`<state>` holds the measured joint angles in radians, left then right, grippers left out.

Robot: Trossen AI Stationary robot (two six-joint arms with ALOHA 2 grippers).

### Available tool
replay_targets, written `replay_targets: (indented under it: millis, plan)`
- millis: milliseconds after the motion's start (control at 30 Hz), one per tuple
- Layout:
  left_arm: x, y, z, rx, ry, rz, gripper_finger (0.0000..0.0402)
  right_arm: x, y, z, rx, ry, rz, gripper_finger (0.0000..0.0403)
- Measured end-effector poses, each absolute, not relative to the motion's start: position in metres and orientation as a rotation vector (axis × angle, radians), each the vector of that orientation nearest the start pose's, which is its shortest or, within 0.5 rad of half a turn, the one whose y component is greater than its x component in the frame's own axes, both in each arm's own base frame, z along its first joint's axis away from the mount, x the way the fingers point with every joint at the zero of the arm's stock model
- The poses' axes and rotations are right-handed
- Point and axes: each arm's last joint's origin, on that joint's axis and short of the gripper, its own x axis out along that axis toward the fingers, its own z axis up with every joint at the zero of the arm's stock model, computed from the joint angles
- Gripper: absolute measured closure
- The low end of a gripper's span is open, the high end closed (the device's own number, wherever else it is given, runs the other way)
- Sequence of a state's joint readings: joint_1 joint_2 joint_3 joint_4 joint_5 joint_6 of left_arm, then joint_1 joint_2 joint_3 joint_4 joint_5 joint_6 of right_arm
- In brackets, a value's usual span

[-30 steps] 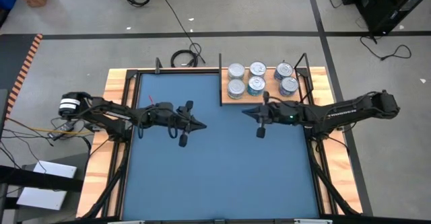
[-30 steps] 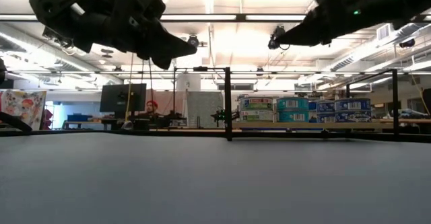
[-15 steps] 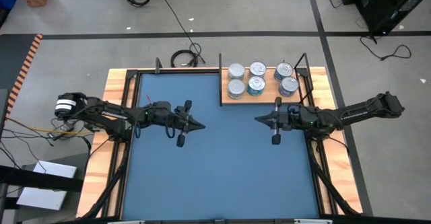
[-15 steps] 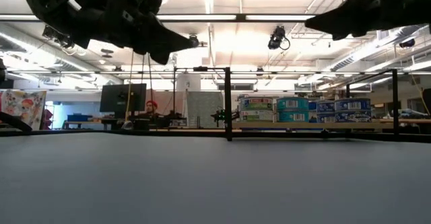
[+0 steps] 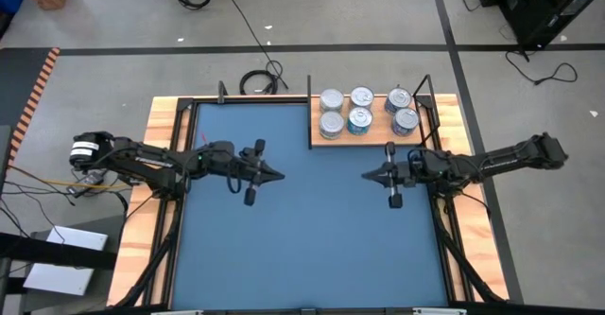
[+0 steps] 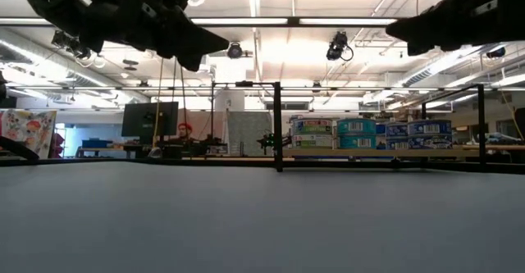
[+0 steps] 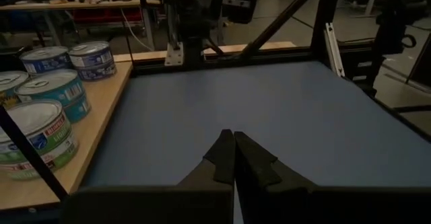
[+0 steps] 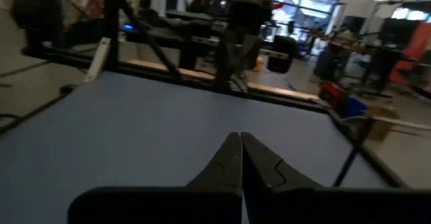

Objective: Stack canned seafood by type on shelf
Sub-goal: Return to Home Position

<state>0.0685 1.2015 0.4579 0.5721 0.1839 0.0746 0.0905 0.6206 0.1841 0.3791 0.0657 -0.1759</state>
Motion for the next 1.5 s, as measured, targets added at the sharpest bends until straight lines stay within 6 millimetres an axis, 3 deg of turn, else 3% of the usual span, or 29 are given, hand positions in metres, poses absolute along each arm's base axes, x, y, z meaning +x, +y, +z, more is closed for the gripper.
replay_targets:
  millis: [300, 733, 967, 1500]
  plan:
    - [0.225, 0.011, 0.212, 0.03, 0.132, -0.103, 0.0396, 0.136, 0.001, 0.19, -0.094, 0.027, 0.111, 0.04]
    - [0.198, 0.005, 0.229, 0.06, 0.118, -0.084, 0.0396, 0.121, -0.004, 0.182, -0.102, 0.028, 0.029, 0.04]
    - [0.183, 0.004, 0.21, 0.036, 0.065, -0.084, 0.0397, 0.115, -0.004, 0.185, -0.113, 0.002, 0.003, 0.04]
    - [0.139, 0.003, 0.207, 0.043, -0.022, -0.063, 0.0397, 0.105, -0.004, 0.183, -0.074, 0.013, 0.005, 0.0399]
